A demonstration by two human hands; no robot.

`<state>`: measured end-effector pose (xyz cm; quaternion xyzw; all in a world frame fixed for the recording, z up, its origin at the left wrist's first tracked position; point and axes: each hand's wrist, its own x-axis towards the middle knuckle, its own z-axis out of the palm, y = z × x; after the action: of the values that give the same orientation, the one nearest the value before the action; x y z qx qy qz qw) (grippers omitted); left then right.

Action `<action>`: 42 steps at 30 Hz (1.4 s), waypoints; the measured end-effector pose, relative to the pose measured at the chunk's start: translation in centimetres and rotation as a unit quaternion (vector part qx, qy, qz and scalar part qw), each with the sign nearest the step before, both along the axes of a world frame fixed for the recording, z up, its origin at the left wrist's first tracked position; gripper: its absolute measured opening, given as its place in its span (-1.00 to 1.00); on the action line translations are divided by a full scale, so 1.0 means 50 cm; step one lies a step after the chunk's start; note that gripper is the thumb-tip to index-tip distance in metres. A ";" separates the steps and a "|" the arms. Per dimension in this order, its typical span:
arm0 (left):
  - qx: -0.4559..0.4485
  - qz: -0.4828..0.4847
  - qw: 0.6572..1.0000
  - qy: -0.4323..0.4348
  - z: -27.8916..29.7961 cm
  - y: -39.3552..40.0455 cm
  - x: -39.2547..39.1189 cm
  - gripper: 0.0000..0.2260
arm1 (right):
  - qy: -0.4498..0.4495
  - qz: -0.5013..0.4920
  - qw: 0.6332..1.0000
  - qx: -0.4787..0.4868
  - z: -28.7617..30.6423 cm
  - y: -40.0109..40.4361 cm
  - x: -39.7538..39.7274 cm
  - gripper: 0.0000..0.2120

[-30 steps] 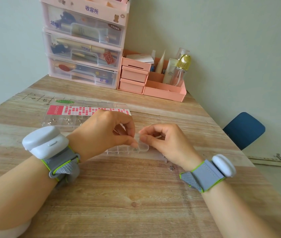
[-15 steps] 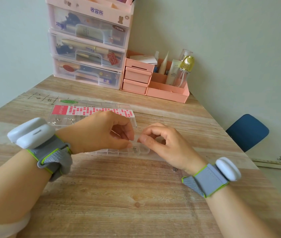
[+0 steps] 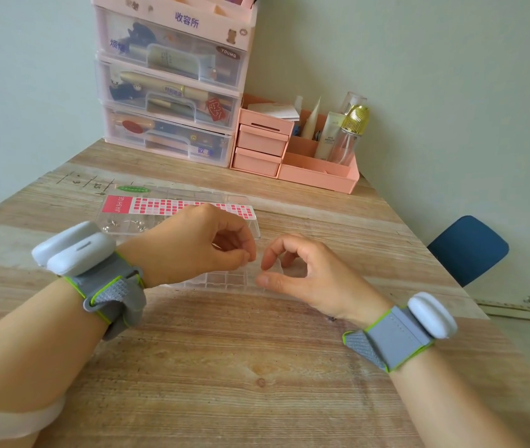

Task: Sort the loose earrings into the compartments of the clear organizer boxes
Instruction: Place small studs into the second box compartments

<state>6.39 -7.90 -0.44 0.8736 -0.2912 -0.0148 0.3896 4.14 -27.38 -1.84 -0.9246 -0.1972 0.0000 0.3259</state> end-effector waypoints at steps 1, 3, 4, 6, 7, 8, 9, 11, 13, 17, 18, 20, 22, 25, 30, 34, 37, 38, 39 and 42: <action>-0.001 0.000 1.000 -0.002 0.000 0.000 0.000 -0.93 | -0.002 0.001 1.000 0.002 -0.001 0.000 -0.001 -0.85; -0.003 -0.002 1.000 -0.006 0.000 -0.002 -0.003 -0.92 | -0.002 0.000 1.000 0.007 -0.004 -0.001 -0.001 -0.84; -0.002 -0.004 1.000 -0.009 0.001 -0.003 -0.005 -0.91 | 0.002 -0.002 1.000 0.015 -0.004 -0.003 -0.002 -0.83; 0.004 -0.010 1.000 -0.014 0.003 -0.006 -0.009 -0.91 | 0.014 -0.007 0.998 0.061 -0.001 -0.007 -0.002 -0.86; 0.006 -0.012 1.000 -0.017 0.004 -0.008 -0.010 -0.91 | 0.015 -0.013 0.995 0.095 0.001 -0.011 -0.002 -0.90; 0.008 -0.014 1.000 -0.019 0.004 -0.008 -0.011 -0.90 | 0.008 -0.024 0.992 0.122 0.003 -0.017 -0.001 -0.94; 0.008 -0.015 1.000 -0.019 0.005 -0.010 -0.012 -0.90 | -0.005 -0.037 0.990 0.137 0.005 -0.024 0.000 -0.97; 0.006 -0.019 1.000 -0.017 0.005 -0.012 -0.012 -0.89 | -0.031 -0.066 0.986 0.148 0.009 -0.041 0.000 -0.95; 0.005 -0.026 1.000 -0.015 0.005 -0.013 -0.012 -0.88 | -0.045 -0.086 0.983 0.154 0.013 -0.054 -0.001 -0.93; 0.009 -0.038 0.999 -0.014 0.003 -0.013 -0.014 -0.88 | -0.062 -0.115 0.979 0.155 0.020 -0.080 -0.002 -0.92; 0.010 -0.041 0.999 -0.017 0.004 -0.017 -0.015 -0.88 | -0.062 -0.121 0.979 0.151 0.020 -0.089 -0.002 -0.93; 0.015 -0.045 0.998 -0.035 0.007 -0.025 -0.017 -0.89 | -0.063 -0.130 0.979 0.143 0.016 -0.101 0.000 -0.90; 0.029 -0.055 0.996 -0.059 0.011 -0.041 -0.020 -0.88 | -0.075 -0.151 0.975 0.144 0.007 -0.108 0.002 -0.85; 0.065 -0.084 0.991 -0.086 0.015 -0.077 -0.026 -0.86 | -0.100 -0.190 0.965 0.152 -0.006 -0.113 0.004 -0.84; 0.109 -0.101 0.983 -0.106 0.006 -0.129 -0.023 -0.84 | -0.114 -0.218 0.958 0.148 -0.015 -0.111 0.006 -0.84; 0.142 -0.092 0.979 -0.115 0.001 -0.152 -0.023 -0.92 | -0.122 -0.230 0.957 0.130 -0.015 -0.113 0.003 -0.88; 0.168 -0.099 0.974 -0.116 0.001 -0.165 -0.024 -0.93 | -0.126 -0.228 0.958 0.119 -0.013 -0.111 0.001 -0.90; 0.176 -0.101 0.973 -0.114 0.001 -0.168 -0.024 -0.93 | -0.126 -0.228 0.958 0.117 -0.013 -0.110 0.001 -0.90; 0.183 -0.102 0.971 -0.111 0.001 -0.171 -0.024 -0.95 | -0.126 -0.229 0.958 0.117 -0.013 -0.110 0.001 -0.90; 0.196 -0.095 0.971 -0.101 0.001 -0.174 -0.021 -0.95 | -0.131 -0.233 0.956 0.118 -0.012 -0.110 0.001 -0.90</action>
<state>5.34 -16.59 -0.37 0.8982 -0.4021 -0.0206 0.1762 4.20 -32.86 -2.46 -0.8918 -0.0163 -0.2206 0.3948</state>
